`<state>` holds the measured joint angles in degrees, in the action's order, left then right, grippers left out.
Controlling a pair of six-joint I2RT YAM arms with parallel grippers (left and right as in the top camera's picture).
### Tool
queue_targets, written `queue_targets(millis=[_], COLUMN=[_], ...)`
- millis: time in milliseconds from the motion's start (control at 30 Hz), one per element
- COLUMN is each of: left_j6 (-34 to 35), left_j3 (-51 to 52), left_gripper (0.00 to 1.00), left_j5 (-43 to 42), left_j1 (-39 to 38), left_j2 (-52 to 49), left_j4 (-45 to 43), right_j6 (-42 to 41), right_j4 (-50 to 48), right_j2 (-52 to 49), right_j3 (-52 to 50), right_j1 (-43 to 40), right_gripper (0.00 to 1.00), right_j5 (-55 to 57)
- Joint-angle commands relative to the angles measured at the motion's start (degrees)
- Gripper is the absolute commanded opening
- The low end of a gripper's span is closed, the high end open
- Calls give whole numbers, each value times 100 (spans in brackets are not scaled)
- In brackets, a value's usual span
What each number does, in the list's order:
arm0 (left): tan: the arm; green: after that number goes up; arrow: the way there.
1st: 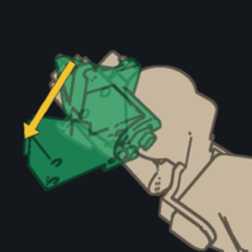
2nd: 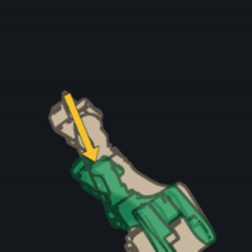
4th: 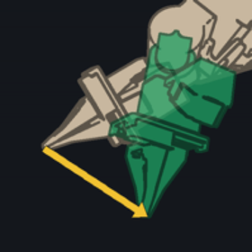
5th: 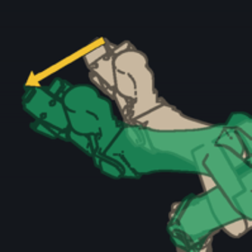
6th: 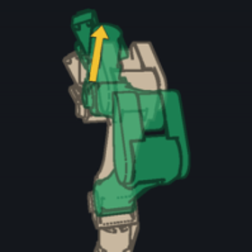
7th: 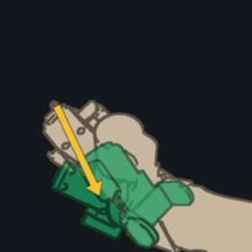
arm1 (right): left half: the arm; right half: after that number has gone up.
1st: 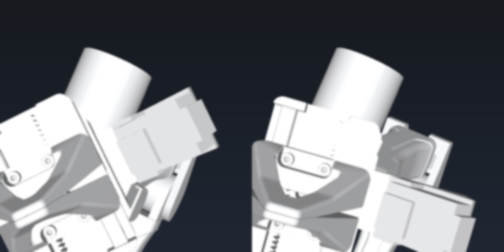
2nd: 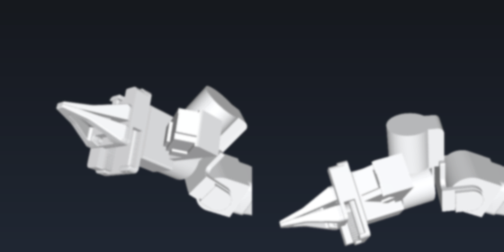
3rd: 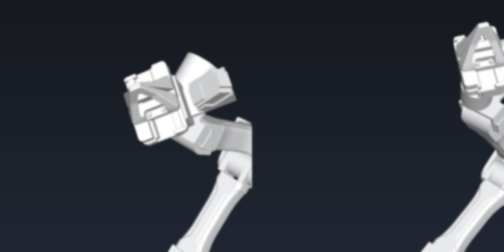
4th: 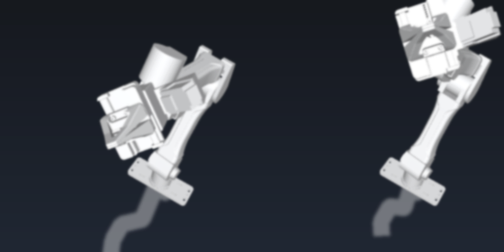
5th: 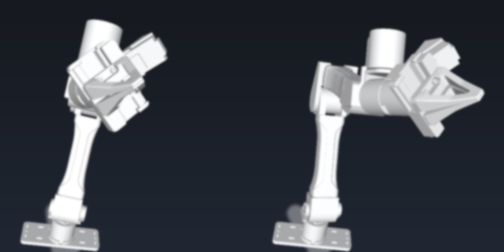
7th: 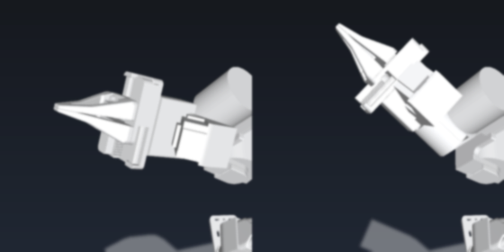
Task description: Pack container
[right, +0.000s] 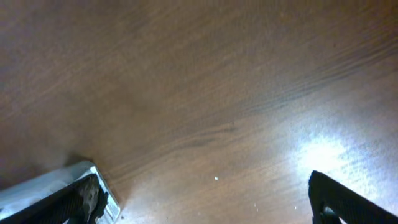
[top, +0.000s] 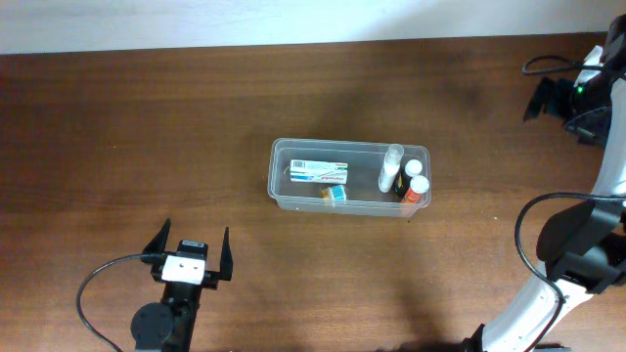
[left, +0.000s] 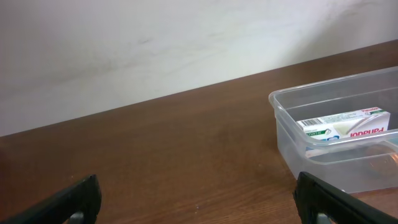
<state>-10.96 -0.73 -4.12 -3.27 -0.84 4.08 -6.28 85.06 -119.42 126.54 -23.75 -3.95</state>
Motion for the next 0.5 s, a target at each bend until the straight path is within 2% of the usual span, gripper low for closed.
queue_targets(millis=[0,100,233,333,467], left_j6=[-92,-92,-92,-92,-90], left_j3=[24,24,24,24,24], left_gripper=[99,99,99,99,99], left_j5=[-83,-83,-83,-83,-83], left_j1=[-22,-22,-22,-22,-22], left_j2=[55,55,55,55,55], left_j4=[11,11,11,11,11], right_j6=[-7,315,1167,1515,1502], right_j4=[-229,-544,-1016,-1711,-3084], right_j2=[358,577,1025,1550,2494], right_j3=[96,96,-179,-916,-2503], right_j1=[175,426,885,1156,1351], right_gripper=[98,98,98,98,98], right_j5=[9,11,15,11,-72])
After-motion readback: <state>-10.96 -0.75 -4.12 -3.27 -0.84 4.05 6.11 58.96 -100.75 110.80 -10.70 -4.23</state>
